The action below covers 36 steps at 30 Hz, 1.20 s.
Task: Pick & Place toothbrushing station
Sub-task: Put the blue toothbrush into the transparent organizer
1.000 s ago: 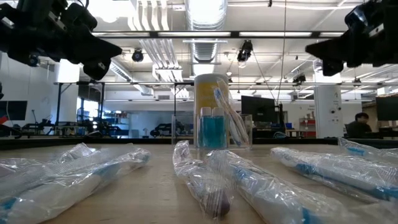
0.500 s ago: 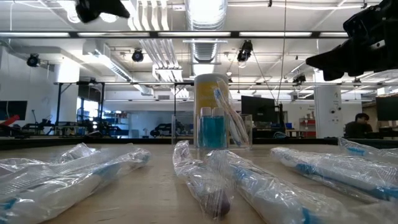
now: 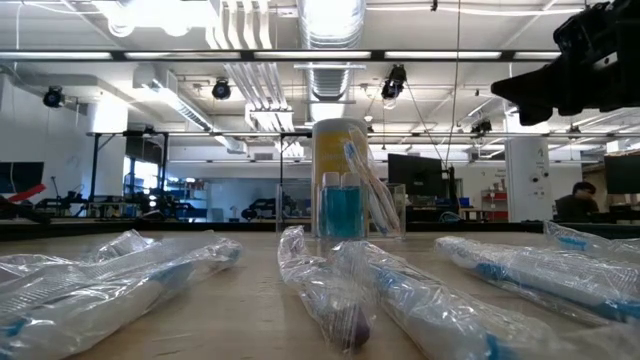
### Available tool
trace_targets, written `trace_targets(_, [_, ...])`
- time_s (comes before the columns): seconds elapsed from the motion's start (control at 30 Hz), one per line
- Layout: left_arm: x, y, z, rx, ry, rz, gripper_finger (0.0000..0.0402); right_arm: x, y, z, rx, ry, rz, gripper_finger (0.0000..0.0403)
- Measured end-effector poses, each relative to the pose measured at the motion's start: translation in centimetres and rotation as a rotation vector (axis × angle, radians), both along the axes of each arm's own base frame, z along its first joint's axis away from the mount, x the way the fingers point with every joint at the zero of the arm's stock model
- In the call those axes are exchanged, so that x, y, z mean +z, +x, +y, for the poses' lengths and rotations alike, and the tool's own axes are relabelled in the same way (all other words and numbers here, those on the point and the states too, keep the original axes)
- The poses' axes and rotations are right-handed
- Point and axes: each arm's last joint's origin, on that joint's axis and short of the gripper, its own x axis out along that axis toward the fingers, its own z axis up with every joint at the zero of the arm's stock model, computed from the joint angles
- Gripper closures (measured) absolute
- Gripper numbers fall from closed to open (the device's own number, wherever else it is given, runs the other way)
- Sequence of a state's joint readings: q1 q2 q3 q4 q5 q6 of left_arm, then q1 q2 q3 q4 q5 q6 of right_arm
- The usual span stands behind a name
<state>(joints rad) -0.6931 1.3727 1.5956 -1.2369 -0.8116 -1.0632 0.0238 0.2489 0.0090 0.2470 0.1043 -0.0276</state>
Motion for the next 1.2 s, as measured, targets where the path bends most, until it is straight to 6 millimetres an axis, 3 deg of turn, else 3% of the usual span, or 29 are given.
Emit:
trace_targets(0.13, [-1.9,1.1,-2.7,0.018,-0.081,0.073,0.0399,0.1,0.0,0.0,0.000,0.032,-0.013,0.0394])
trace_targets(0.3, [-5.7,2.9,-6.0,0.083,-0.136,0.151,0.0395,0.1,0.0,0.0,0.000,0.054,-0.018,0.0394])
trace_targets(0.57, [-12.4,7.8,-9.9,0.090,-0.278,0.317,0.0399,0.1,0.0,0.0,0.001,0.065,-0.019,0.0394])
trace_targets(0.7, [-14.8,8.7,-10.2,0.150,-0.249,0.365,0.0388,0.1,0.0,0.0,0.000,0.063,-0.019,0.0394])
trace_targets(0.9, [-16.3,9.4,-9.9,0.214,-0.266,0.381,0.0334,0.1,0.0,0.0,0.000,0.062,-0.017,0.0394])
trace_targets(1.2, [-19.8,10.6,-9.7,0.233,-0.554,0.374,0.0220,0.1,0.0,0.0,0.000,0.050,-0.012,0.0394])
